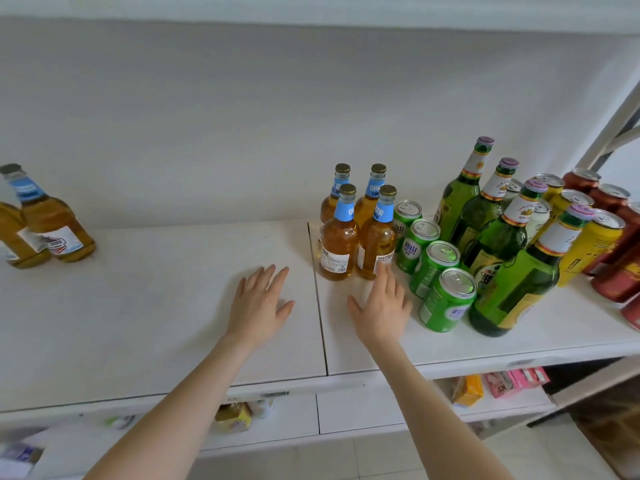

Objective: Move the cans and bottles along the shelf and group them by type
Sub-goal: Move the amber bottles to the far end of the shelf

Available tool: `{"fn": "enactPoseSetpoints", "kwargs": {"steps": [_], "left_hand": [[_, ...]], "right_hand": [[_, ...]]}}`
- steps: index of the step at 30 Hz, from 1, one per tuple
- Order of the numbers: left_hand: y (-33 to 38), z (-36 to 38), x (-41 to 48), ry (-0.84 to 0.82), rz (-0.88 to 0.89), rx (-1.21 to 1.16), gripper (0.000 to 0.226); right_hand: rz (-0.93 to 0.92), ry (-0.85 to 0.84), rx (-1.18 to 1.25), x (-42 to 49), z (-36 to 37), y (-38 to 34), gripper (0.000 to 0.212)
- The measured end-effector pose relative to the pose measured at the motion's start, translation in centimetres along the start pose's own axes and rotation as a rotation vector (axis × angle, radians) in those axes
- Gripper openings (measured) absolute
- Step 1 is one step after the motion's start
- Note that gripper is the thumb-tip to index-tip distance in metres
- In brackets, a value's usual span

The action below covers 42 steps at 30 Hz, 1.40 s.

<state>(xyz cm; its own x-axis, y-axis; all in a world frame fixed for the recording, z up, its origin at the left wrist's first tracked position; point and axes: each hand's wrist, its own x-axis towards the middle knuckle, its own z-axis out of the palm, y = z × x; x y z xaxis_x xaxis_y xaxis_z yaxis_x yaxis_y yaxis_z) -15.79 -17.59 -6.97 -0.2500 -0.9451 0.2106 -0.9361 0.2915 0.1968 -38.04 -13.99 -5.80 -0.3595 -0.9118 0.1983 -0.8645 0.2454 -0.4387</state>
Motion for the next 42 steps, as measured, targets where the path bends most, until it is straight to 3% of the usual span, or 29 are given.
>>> {"fn": "enactPoseSetpoints", "kwargs": {"steps": [9,22,42], "left_hand": [[-7.9,-3.3,-7.0,-0.029,0.012,0.147,0.065],[-21.0,-8.6,-15.7,-0.05,-0.062,0.241,0.065],[-43.4,-16.5,-11.9,-0.017,-0.229,0.338,0.07]], "right_hand": [[-0.128,-0.052,-0.188,-6.7,2.3,-6.2,0.089],[-0.248,-0.089,-0.203,-14.2,5.5,-19.2,0.087],[-0.368,-0.109,-0.153,-12.0,15.3,-42.4,0.085]]}}
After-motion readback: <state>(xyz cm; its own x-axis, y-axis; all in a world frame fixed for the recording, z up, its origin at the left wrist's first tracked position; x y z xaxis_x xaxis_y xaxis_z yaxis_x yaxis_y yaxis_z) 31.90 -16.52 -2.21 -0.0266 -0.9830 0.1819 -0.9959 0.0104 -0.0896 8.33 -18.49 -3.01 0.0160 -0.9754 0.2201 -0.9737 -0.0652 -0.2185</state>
